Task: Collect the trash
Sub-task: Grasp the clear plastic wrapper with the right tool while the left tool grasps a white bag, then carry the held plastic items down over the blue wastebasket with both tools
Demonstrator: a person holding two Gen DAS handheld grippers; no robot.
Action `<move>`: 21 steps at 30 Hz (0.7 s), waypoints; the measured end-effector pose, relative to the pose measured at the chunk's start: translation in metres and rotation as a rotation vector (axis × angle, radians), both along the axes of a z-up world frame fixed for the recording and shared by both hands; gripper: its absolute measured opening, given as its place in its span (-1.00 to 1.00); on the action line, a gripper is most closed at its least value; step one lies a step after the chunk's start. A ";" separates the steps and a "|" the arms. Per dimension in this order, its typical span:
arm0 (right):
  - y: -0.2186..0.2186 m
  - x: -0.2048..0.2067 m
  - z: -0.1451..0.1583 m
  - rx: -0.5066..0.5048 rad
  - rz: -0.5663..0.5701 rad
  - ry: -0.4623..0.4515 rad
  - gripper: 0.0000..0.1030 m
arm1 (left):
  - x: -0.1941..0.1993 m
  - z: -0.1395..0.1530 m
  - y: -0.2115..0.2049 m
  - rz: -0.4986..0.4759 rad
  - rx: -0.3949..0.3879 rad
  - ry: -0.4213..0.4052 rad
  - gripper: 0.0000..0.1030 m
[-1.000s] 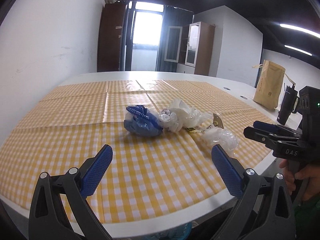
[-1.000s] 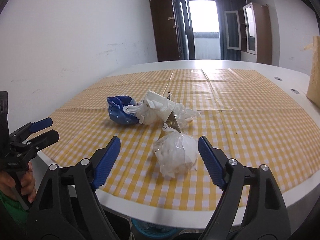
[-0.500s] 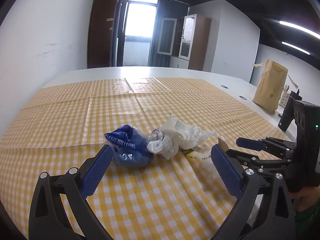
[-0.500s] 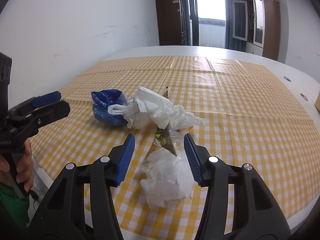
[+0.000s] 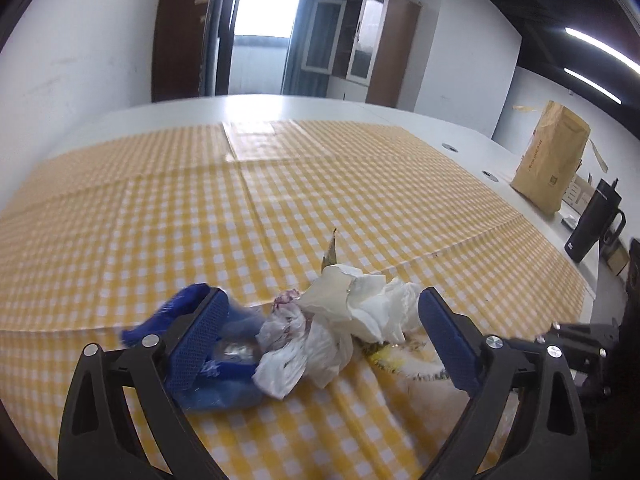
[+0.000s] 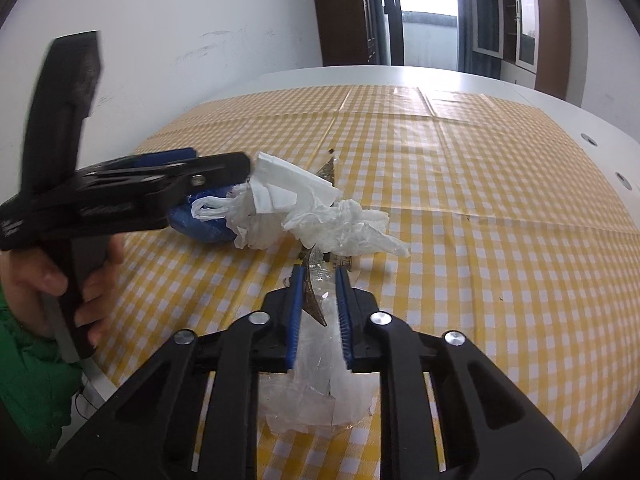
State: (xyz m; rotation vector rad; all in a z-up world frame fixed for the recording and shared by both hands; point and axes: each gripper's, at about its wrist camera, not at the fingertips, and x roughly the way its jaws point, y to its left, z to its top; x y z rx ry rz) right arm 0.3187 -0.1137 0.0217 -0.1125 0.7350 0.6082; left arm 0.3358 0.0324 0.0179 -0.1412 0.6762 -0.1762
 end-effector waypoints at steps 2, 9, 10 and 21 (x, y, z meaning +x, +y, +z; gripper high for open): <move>-0.002 -0.001 0.001 0.000 0.000 -0.005 -0.77 | 0.013 -0.006 -0.002 -0.001 -0.007 0.028 0.54; -0.013 -0.004 0.014 0.014 -0.025 -0.048 -0.84 | 0.018 -0.011 0.005 0.014 -0.077 0.025 -0.97; -0.014 -0.007 0.017 0.020 -0.027 -0.058 -0.84 | 0.014 -0.007 0.006 0.023 -0.086 -0.004 -0.97; -0.021 -0.030 0.051 0.033 -0.044 -0.157 -0.85 | -0.023 0.027 0.022 0.080 -0.151 -0.125 -0.97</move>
